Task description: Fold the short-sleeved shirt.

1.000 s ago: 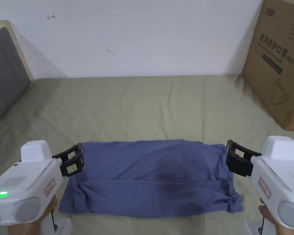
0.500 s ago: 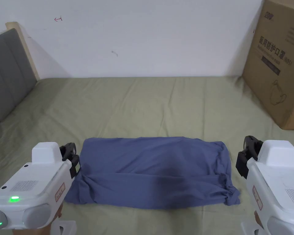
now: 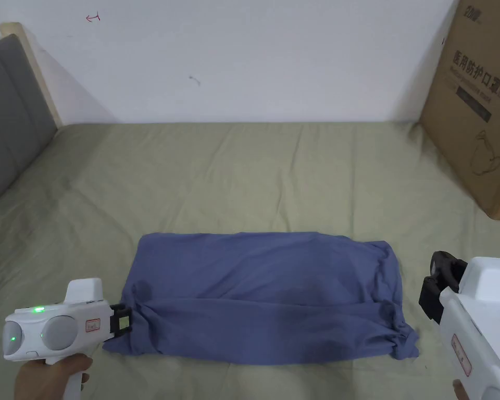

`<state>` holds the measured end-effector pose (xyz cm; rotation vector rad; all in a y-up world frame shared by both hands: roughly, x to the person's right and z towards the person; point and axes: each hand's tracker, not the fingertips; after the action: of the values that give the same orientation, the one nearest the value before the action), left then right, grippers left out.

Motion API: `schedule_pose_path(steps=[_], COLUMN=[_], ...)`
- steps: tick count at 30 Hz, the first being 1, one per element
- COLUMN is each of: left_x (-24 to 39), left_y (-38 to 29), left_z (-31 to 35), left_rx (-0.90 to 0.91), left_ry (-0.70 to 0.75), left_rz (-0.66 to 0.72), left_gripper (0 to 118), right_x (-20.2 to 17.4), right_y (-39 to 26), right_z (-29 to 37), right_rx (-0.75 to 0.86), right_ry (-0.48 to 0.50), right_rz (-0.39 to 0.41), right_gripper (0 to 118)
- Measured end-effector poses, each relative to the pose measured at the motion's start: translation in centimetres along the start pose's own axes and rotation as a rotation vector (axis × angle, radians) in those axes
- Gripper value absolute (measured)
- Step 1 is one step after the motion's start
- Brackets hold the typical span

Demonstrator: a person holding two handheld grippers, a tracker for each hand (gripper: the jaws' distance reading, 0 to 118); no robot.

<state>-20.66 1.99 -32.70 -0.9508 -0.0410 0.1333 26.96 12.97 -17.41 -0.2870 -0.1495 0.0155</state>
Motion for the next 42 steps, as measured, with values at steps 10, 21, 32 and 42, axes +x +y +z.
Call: schedule_pose_path(steps=[10,21,32,42], left_x=[-0.8,0.0,-0.4,-1.4], left_y=[-1.0,-0.7,0.3,-0.8], left_z=[-7.2,-5.5,-4.1,-4.0], left_rx=[-0.148,-0.058,-0.021,-0.016], left_ry=[0.13,0.044,0.014,-0.001], left_rz=[0.028,-0.008,0.003,0.084], left_gripper=[67,3,3,3], right_x=[0.7,3.6,2.9,3.9], right_y=[-1.9,-7.7,-13.9,-14.1], right_z=[-3.5,-9.8,-14.0,-13.4], right_rx=[-0.102,-0.423,-0.645,-0.627], right_ry=[-0.004,-0.027,-0.044,0.06], right_rz=[-0.016,-0.109,-0.164,-0.239], right_gripper=[0,73,78,14])
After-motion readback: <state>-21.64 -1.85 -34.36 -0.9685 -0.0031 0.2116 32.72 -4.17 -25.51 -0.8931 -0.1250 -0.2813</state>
